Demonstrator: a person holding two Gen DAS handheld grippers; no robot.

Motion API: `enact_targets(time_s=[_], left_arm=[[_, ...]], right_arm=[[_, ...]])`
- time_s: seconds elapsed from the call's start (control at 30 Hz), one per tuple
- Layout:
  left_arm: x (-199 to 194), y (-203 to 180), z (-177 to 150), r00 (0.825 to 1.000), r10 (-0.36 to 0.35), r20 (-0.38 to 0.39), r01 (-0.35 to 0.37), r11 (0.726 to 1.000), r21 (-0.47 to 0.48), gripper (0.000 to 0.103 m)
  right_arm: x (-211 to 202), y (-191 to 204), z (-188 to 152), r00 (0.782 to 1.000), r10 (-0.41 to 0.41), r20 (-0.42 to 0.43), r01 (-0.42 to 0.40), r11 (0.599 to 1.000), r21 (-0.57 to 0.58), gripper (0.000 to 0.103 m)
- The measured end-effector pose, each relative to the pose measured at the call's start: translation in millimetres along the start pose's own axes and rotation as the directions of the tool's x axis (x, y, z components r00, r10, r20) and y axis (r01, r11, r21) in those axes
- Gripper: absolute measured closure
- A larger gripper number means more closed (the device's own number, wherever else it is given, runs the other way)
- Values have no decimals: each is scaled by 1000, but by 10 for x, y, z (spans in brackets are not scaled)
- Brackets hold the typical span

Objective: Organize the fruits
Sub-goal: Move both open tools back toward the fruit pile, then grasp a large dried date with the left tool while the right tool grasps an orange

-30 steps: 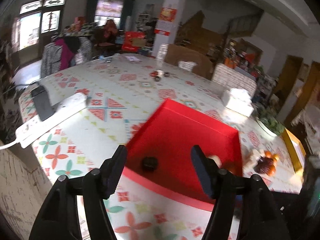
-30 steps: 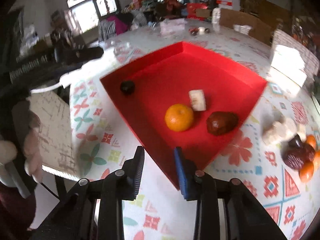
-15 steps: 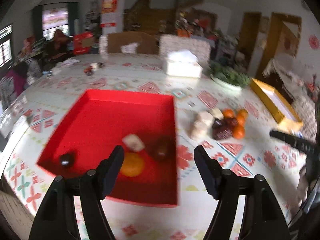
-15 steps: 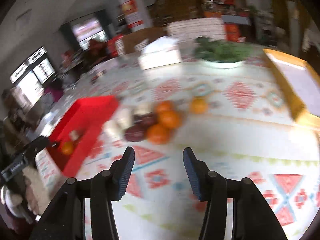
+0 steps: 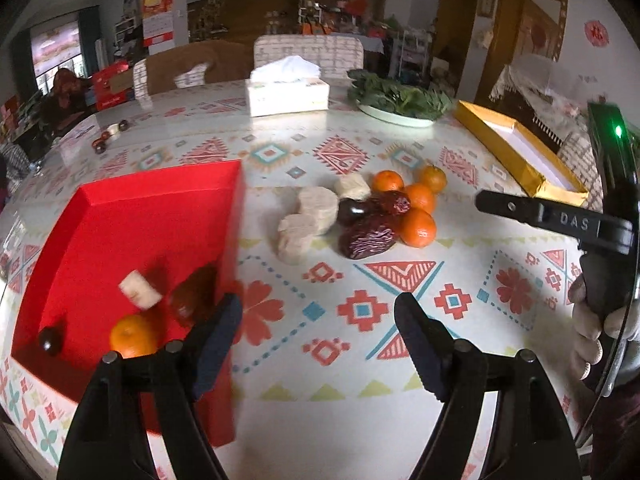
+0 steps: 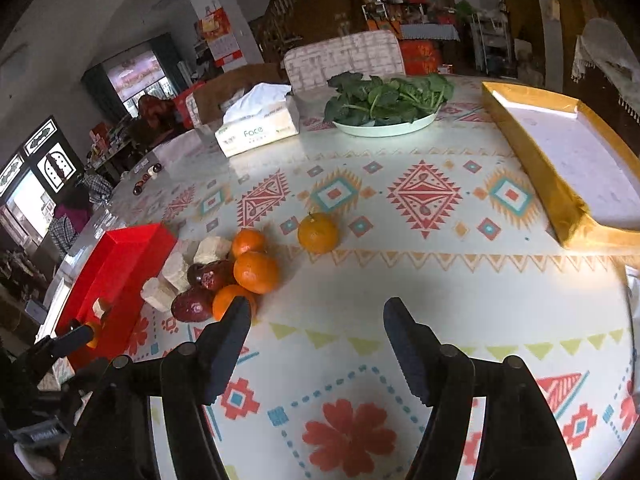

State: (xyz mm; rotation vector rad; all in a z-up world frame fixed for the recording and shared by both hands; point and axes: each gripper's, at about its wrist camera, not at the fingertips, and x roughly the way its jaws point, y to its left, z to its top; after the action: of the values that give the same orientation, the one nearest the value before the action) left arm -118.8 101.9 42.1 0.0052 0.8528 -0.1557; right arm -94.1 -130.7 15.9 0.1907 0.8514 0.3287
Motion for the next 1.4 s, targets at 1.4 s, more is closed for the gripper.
enact_targets(time_s=[1.4], left_arm=[[356,193,135,999,-45,-4,44,995,-93,39]], right_arm=[[542,671,-156,986,105,-128,-133,962,-237,60]])
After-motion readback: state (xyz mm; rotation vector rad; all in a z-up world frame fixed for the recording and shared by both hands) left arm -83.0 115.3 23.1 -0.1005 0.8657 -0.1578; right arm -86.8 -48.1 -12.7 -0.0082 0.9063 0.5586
